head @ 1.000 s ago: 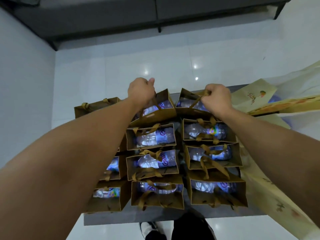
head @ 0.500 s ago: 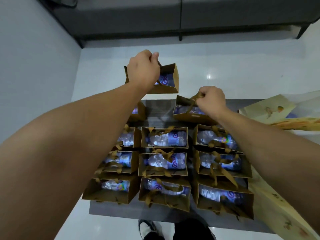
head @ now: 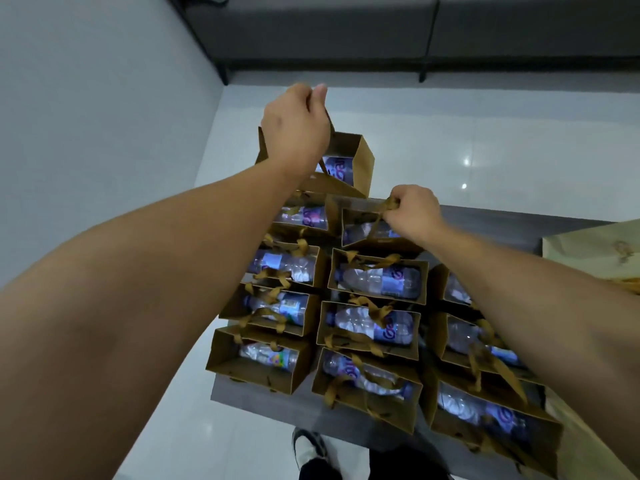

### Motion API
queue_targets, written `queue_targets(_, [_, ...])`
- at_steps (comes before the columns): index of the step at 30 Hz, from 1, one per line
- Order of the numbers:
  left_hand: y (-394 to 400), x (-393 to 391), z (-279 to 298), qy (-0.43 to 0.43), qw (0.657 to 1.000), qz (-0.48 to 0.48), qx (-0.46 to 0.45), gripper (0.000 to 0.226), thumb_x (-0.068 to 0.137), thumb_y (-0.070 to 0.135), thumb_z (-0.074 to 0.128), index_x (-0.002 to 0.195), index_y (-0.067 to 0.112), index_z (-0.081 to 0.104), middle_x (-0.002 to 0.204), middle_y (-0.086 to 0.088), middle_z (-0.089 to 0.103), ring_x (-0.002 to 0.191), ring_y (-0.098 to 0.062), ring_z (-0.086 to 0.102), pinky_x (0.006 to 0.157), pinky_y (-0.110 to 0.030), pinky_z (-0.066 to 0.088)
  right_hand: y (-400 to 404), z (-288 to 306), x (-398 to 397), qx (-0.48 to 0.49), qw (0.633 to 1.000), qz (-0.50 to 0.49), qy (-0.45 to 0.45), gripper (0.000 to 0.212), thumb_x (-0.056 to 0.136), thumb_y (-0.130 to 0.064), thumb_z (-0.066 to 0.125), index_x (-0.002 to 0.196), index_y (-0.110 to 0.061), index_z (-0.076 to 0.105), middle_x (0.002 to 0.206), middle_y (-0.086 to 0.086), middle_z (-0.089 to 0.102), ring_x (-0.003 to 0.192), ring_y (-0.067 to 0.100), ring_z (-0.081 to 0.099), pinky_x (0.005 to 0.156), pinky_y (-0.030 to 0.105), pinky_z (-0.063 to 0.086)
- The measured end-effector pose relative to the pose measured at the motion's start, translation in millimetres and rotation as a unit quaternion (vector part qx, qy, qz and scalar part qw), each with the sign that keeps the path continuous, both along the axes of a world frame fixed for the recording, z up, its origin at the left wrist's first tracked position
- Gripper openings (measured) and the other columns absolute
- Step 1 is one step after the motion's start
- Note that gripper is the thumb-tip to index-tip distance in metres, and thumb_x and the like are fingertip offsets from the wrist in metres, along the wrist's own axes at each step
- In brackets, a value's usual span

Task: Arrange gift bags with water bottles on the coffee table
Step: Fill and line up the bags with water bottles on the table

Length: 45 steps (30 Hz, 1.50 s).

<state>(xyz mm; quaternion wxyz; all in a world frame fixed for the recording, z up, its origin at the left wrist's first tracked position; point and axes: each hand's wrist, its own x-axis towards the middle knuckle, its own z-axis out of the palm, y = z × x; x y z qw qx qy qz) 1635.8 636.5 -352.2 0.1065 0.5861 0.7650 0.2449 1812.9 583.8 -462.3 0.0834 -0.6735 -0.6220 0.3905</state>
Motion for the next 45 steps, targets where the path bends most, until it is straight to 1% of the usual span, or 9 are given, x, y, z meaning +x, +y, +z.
queue_targets(5, [-6, -11, 14, -0.01, 1.0, -0.009, 0.006, 0.026, 0.107, 0.039, 0.042, 0.093, 0.021, 0.055, 0.068, 0.013, 0.045, 0.061, -0.004, 0.046, 0.052, -0.011, 0.028, -1, -1, -7, -0.007, 0.999, -0.001, -0.037, 0.01, 0.093, -0.017, 0.063, 0.101, -0.013, 0.068, 0.093, 0.007, 0.067, 0.09, 0.026, 0.063, 0.076, 0.038, 0.054])
queue_targets(9, [-17, -15, 28, -0.012, 1.0, -0.021, 0.01, 0.029, 0.107, 0.038, 0.042, 0.089, 0.02, 0.055, 0.067, 0.012, 0.044, 0.06, -0.005, 0.045, 0.051, -0.01, 0.028, -3, 18, -14, -0.016, 1.0, -0.012, -0.009, 0.05, 0.09, -0.031, 0.071, 0.136, -0.019, 0.054, 0.12, 0.006, 0.064, 0.106, 0.026, 0.061, 0.088, 0.038, 0.053])
queue_targets(13, [-33, -16, 58, -0.013, 0.999, -0.04, 0.018, 0.03, 0.107, 0.037, 0.042, 0.087, 0.02, 0.055, 0.065, 0.012, 0.046, 0.059, -0.005, 0.045, 0.052, -0.008, 0.031, -8, 67, -25, 0.097, 0.995, -0.024, 0.03, 0.089, 0.081, -0.04, 0.081, 0.152, -0.034, 0.027, 0.141, 0.008, 0.053, 0.122, 0.029, 0.055, 0.092, 0.041, 0.049])
queue_targets(16, [-48, -16, 87, -0.031, 0.998, -0.049, 0.03, 0.031, 0.107, 0.038, 0.044, 0.086, 0.02, 0.058, 0.065, 0.01, 0.05, 0.059, -0.004, 0.048, 0.05, -0.008, 0.032, -28, 114, -35, 0.174, 0.984, 0.032, 0.032, 0.085, 0.084, -0.036, 0.08, 0.151, -0.043, 0.026, 0.146, 0.003, 0.051, 0.126, 0.027, 0.054, 0.099, 0.043, 0.049])
queue_targets(20, [-79, -19, 123, -0.066, 0.994, -0.081, 0.043, 0.031, 0.105, 0.04, 0.047, 0.081, 0.023, 0.056, 0.065, 0.009, 0.052, 0.06, -0.002, 0.05, 0.051, -0.011, 0.03, -67, 157, -44, 0.222, 0.974, 0.049, -0.007, 0.033, 0.094, -0.032, 0.07, 0.125, -0.028, 0.058, 0.121, 0.0, 0.064, 0.109, 0.021, 0.059, 0.087, 0.034, 0.048])
queue_targets(23, [-106, -24, 144, -0.099, 0.988, -0.111, 0.045, 0.031, 0.104, 0.039, 0.048, 0.078, 0.025, 0.056, 0.067, 0.008, 0.054, 0.062, -0.002, 0.051, 0.052, -0.011, 0.029, -98, 176, -49, 0.204, 0.979, 0.0, 0.0, 0.008, 0.097, -0.032, 0.067, 0.103, -0.027, 0.066, 0.103, -0.003, 0.065, 0.097, 0.016, 0.061, 0.077, 0.028, 0.046])
queue_targets(32, [-201, -50, 181, -0.16, 0.972, -0.17, 0.04, 0.027, 0.1, 0.04, 0.056, 0.079, 0.023, 0.061, 0.076, 0.002, 0.064, 0.073, -0.01, 0.063, 0.068, -0.027, 0.051, -212, 207, -66, 0.212, 0.976, -0.059, 0.001, 0.003, 0.097, -0.026, 0.066, 0.099, -0.028, 0.064, 0.098, -0.004, 0.063, 0.093, 0.013, 0.06, 0.075, 0.026, 0.047])
queue_targets(38, [-273, -57, 171, -0.165, 0.968, -0.189, 0.009, 0.024, 0.1, 0.037, 0.058, 0.087, 0.019, 0.066, 0.077, 0.001, 0.065, 0.074, -0.009, 0.062, 0.063, -0.023, 0.044, -296, 201, -82, 0.186, 0.978, -0.09, -0.019, 0.003, 0.096, -0.025, 0.068, 0.097, -0.025, 0.065, 0.094, -0.004, 0.063, 0.089, 0.011, 0.06, 0.075, 0.029, 0.05])
queue_targets(45, [-344, -54, 142, -0.154, 0.957, -0.237, -0.071, 0.024, 0.099, 0.033, 0.061, 0.086, 0.015, 0.068, 0.075, -0.002, 0.064, 0.074, -0.012, 0.064, 0.069, -0.025, 0.053, -384, 173, -87, 0.111, 0.986, -0.112, -0.05, 0.006, 0.094, -0.028, 0.07, 0.091, -0.025, 0.066, 0.09, -0.005, 0.064, 0.085, 0.012, 0.063, 0.07, 0.026, 0.053])
